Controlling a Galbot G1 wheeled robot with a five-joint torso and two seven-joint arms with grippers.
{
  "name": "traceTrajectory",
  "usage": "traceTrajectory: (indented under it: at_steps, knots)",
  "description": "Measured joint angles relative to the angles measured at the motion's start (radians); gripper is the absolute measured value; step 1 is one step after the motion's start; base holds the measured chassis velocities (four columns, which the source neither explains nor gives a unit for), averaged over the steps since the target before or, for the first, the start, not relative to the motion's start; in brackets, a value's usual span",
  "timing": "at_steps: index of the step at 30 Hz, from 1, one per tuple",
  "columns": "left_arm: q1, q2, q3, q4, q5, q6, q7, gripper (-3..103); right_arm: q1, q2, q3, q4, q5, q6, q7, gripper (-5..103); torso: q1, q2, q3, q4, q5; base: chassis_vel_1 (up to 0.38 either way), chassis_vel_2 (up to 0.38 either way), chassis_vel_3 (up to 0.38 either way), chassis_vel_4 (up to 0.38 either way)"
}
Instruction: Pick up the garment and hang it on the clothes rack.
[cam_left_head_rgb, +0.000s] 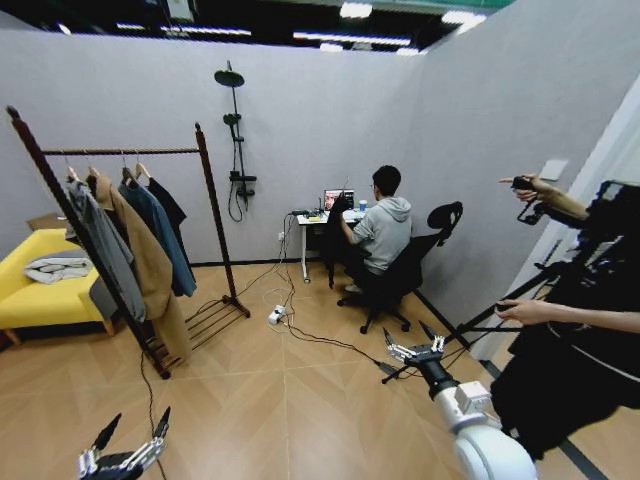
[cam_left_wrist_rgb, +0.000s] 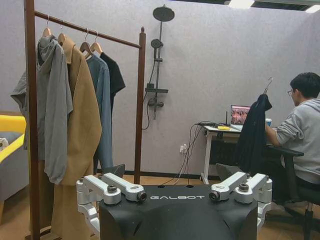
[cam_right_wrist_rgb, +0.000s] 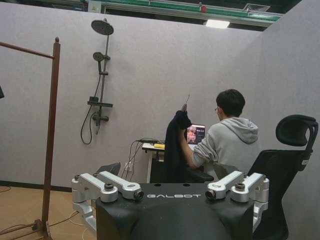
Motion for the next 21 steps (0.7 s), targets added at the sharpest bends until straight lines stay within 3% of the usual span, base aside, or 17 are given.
traceTrajectory:
  at_steps: [13,21]
  knots:
    - [0.0,0.0,0.0,0.0,0.0,0.0,0.0,100,-0.016,0.033,-0.005,0.002,0.025,0.028,0.009,100,0.0,0.0,0.0,0.0,-0.0001,0.0,0.0,0.0,0.0]
    - [0.0,0.0,0.0,0.0,0.0,0.0,0.0,100,-0.013,0.035,-0.005,-0.008,0.032,0.038,0.015,100,0.0,0.0,0.0,0.0001,0.0002,-0.099,0.107,0.102,-0.11]
